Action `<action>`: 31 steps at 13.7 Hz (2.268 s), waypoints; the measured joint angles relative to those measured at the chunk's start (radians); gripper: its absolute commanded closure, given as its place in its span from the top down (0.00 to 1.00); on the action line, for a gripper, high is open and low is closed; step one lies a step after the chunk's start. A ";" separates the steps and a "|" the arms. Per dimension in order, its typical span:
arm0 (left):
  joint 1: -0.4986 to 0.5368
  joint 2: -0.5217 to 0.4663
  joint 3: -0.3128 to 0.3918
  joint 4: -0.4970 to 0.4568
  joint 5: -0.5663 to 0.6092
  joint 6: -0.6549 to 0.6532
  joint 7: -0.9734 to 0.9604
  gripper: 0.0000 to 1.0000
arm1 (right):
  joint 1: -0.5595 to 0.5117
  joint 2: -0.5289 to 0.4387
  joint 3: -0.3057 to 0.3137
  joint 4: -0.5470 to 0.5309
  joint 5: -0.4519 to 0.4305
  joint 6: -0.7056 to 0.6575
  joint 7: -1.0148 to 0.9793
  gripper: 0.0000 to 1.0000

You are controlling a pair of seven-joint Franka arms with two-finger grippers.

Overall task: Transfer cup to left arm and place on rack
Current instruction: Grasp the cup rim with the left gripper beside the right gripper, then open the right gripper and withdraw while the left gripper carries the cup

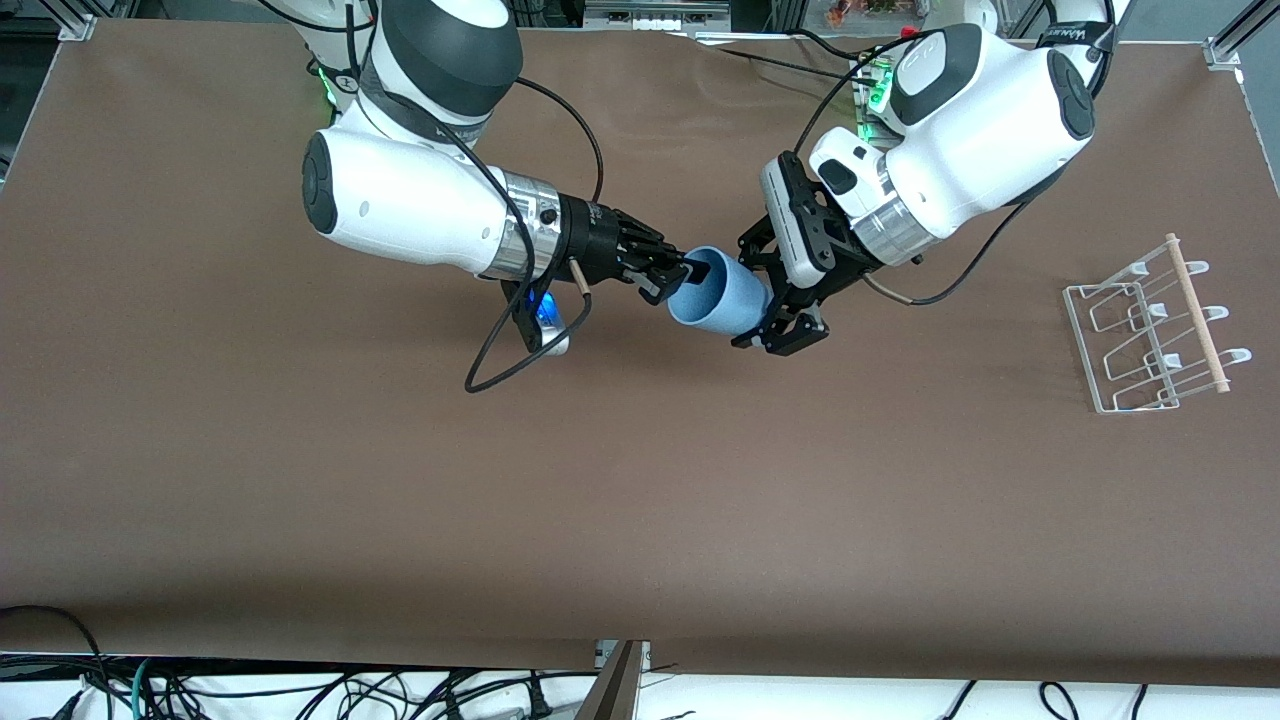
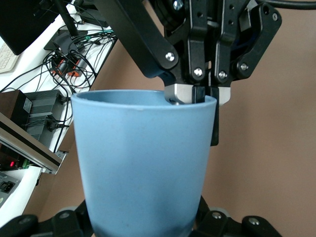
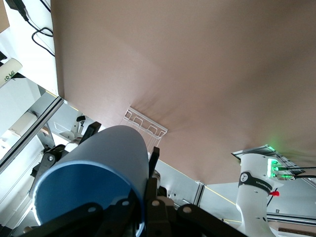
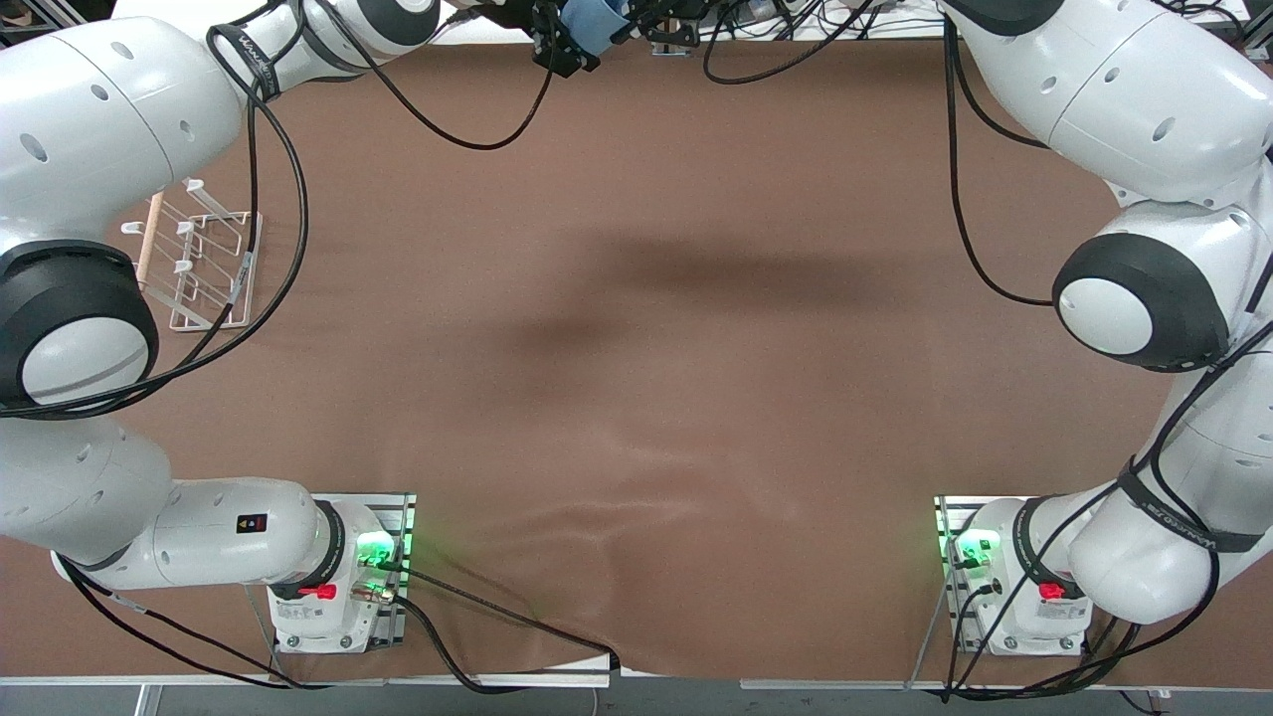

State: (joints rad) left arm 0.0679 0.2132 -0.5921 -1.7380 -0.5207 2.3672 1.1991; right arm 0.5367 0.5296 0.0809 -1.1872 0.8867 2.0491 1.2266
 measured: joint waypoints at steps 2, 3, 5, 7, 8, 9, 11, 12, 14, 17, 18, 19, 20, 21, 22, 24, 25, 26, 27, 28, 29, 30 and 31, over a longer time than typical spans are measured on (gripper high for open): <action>0.000 0.000 -0.001 0.000 0.003 0.003 0.000 0.00 | 0.000 0.000 0.000 0.000 0.000 0.000 0.000 0.00; 0.000 0.000 -0.001 0.000 0.008 0.004 -0.001 0.00 | 0.000 0.000 0.000 0.000 0.000 0.000 0.000 0.00; 0.000 0.000 -0.002 0.000 0.010 0.005 -0.002 0.00 | 0.000 0.000 0.000 0.000 0.000 0.001 0.000 0.35; 0.000 0.000 -0.002 0.000 0.011 0.005 -0.002 0.00 | 0.000 0.000 0.000 0.002 0.001 0.002 0.000 0.66; 0.000 0.000 -0.002 0.001 0.011 0.005 -0.002 0.00 | -0.001 0.000 0.000 0.006 0.001 0.002 0.000 0.69; 0.000 0.000 -0.001 0.000 0.011 0.004 -0.002 0.00 | -0.002 0.000 0.000 0.011 0.001 0.002 0.000 0.76; 0.004 0.000 0.004 0.001 0.012 -0.004 -0.002 0.00 | -0.009 -0.001 -0.001 0.018 0.002 0.002 0.000 0.96; 0.007 0.000 0.009 0.001 0.012 -0.013 -0.002 0.00 | -0.017 -0.003 -0.002 0.023 0.002 0.002 0.000 0.98; 0.009 -0.004 0.040 0.002 0.014 -0.059 0.006 0.00 | -0.041 -0.022 -0.005 0.030 0.002 -0.003 0.000 0.98; 0.014 -0.021 0.128 0.013 0.031 -0.224 0.018 0.00 | -0.094 -0.064 -0.013 0.031 -0.002 -0.055 0.000 0.98; 0.019 -0.028 0.162 0.019 0.082 -0.282 0.019 0.00 | -0.114 -0.082 -0.024 0.032 -0.019 -0.091 -0.001 0.98; 0.025 -0.035 0.193 0.027 0.143 -0.329 0.019 0.00 | -0.128 -0.102 -0.039 0.034 -0.059 -0.132 -0.002 0.98; 0.031 -0.040 0.230 0.038 0.200 -0.390 0.019 0.00 | -0.137 -0.127 -0.057 0.035 -0.121 -0.182 -0.003 0.98; 0.037 -0.043 0.274 0.047 0.253 -0.452 0.019 0.00 | -0.141 -0.154 -0.073 0.036 -0.194 -0.240 -0.010 0.98; 0.041 -0.045 0.326 0.054 0.308 -0.507 0.020 0.00 | -0.141 -0.178 -0.091 0.036 -0.260 -0.299 -0.029 0.98; 0.066 -0.045 0.407 0.055 0.418 -0.588 0.037 0.00 | -0.140 -0.207 -0.159 0.035 -0.316 -0.429 -0.135 0.99; 0.087 -0.042 0.426 0.051 0.496 -0.608 0.041 0.00 | -0.141 -0.215 -0.211 0.035 -0.320 -0.493 -0.213 0.98; 0.107 -0.036 0.432 0.046 0.588 -0.615 0.041 0.00 | -0.143 -0.227 -0.270 0.035 -0.324 -0.563 -0.298 0.98; 0.121 -0.029 0.435 0.040 0.690 -0.616 0.037 0.00 | -0.145 -0.241 -0.331 0.034 -0.336 -0.634 -0.381 0.98; 0.127 -0.023 0.435 0.034 0.801 -0.618 0.022 0.00 | -0.147 -0.259 -0.395 0.029 -0.359 -0.691 -0.465 0.98; 0.127 -0.018 0.434 0.026 0.911 -0.619 -0.006 0.00 | -0.150 -0.277 -0.453 0.016 -0.387 -0.722 -0.545 0.98; 0.126 -0.015 0.432 0.016 1.017 -0.620 -0.038 0.00 | -0.154 -0.293 -0.497 -0.005 -0.415 -0.735 -0.612 0.98; 0.125 -0.014 0.430 -0.001 1.117 -0.622 -0.061 0.00 | -0.157 -0.304 -0.525 -0.028 -0.453 -0.740 -0.665 0.98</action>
State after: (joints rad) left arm 0.1930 0.1993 -0.1618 -1.7386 0.5961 1.7455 1.1386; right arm 0.3799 0.2259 -0.4439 -1.2152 0.4335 1.3096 0.5617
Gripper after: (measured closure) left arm 0.286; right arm 0.013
